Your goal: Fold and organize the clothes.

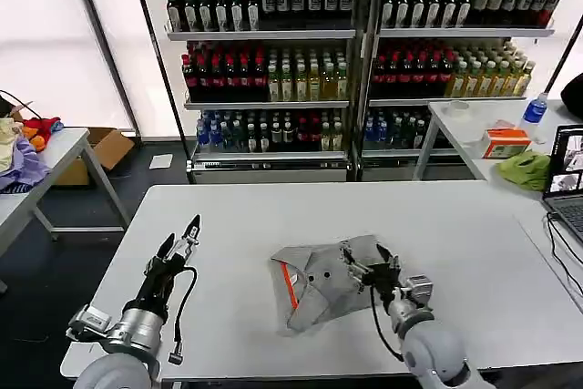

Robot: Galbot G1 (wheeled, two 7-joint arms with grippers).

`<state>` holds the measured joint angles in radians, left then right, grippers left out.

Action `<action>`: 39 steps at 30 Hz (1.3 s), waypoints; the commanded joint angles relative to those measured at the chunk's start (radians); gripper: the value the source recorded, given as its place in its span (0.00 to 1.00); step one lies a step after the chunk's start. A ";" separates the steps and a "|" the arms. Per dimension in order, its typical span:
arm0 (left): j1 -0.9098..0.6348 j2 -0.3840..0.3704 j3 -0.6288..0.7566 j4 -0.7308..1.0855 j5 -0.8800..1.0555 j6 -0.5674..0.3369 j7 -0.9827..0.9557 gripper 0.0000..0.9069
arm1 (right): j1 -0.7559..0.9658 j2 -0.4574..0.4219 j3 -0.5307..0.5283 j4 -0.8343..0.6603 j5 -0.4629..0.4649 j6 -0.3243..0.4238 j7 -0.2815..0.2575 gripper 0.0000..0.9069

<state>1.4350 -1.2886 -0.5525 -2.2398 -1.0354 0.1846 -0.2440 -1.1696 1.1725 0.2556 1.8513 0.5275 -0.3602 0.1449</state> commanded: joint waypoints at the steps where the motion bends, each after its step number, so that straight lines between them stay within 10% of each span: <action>1: 0.006 -0.001 -0.004 0.010 -0.005 -0.003 0.004 1.00 | 0.014 0.064 -0.116 -0.102 0.132 -0.070 0.114 1.00; 10: 0.000 0.011 0.002 0.015 0.020 0.001 0.027 1.00 | 0.040 0.008 0.096 0.222 -0.044 0.098 0.042 1.00; 20: 0.062 -0.026 -0.062 0.043 0.475 0.062 0.263 1.00 | -0.142 -0.050 0.443 0.192 -0.101 0.187 -0.167 1.00; 39: 0.212 -0.028 -0.192 -0.041 0.862 -0.087 0.327 1.00 | -0.391 -0.005 0.478 0.227 -0.080 0.266 -0.206 1.00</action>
<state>1.5715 -1.3159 -0.6922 -2.2479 -0.3950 0.1817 0.0497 -1.4456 1.1556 0.7031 2.0517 0.4632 -0.1347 -0.0312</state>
